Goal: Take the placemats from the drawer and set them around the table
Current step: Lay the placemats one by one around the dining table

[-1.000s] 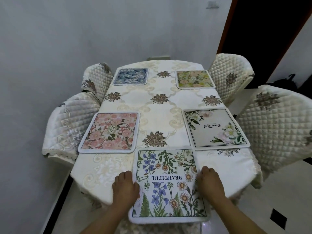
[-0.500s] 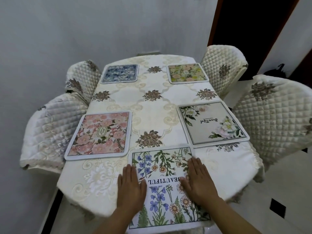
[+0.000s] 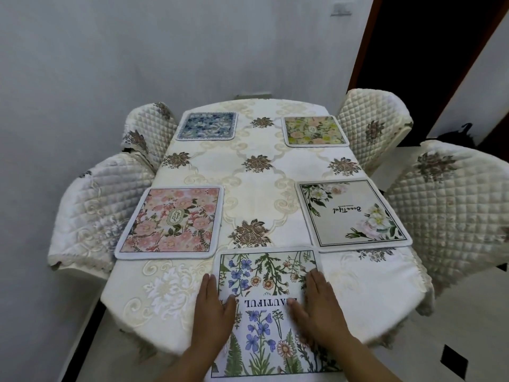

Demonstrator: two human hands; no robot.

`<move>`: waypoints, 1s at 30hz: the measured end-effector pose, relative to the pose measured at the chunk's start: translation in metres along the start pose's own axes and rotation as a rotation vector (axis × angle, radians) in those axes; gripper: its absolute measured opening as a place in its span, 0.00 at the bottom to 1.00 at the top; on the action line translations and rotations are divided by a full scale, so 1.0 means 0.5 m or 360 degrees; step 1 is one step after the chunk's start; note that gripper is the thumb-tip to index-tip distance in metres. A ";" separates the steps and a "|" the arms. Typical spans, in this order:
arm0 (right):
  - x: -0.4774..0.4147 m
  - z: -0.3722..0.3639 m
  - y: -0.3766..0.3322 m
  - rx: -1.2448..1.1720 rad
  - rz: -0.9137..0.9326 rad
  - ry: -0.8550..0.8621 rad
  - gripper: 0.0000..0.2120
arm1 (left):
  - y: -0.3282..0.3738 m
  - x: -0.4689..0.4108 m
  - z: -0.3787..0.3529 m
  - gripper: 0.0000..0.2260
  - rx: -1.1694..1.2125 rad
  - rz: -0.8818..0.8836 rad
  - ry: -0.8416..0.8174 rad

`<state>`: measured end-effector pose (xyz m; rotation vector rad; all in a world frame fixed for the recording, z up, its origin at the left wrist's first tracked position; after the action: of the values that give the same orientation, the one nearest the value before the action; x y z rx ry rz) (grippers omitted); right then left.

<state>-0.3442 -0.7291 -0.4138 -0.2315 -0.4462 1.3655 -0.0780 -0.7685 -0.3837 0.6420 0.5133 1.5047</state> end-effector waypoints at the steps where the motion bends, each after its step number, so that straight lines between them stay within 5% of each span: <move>1: 0.004 -0.002 -0.014 -0.0047 0.0015 0.0015 0.47 | -0.001 -0.002 0.004 0.30 0.0029 0.0017 0.0006; 9: -0.007 -0.004 0.041 0.0114 -0.0187 0.0066 0.43 | 0.003 -0.002 0.011 0.25 0.0173 0.0066 0.0095; 15: 0.019 -0.035 0.040 0.0249 0.0067 0.0059 0.40 | -0.001 0.028 -0.067 0.34 -0.0624 -0.0216 -0.0129; 21: 0.062 -0.023 0.068 0.0337 0.0101 0.0064 0.36 | -0.037 0.049 -0.077 0.34 -0.0766 -0.0320 -0.0197; 30: 0.086 -0.003 0.034 0.0313 -0.0021 -0.0430 0.36 | -0.018 0.080 -0.059 0.34 -0.0935 -0.0089 -0.0481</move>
<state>-0.3526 -0.6839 -0.4147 0.1193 -0.5324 1.4234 -0.0903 -0.7262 -0.4083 0.3735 -0.1458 1.3816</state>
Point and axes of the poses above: each hand's wrist, its own x-axis away from the middle knuckle, its own z-axis out of the back of the hand, y = z × x, the point moved 10 cm from there along -x, towards the middle knuckle
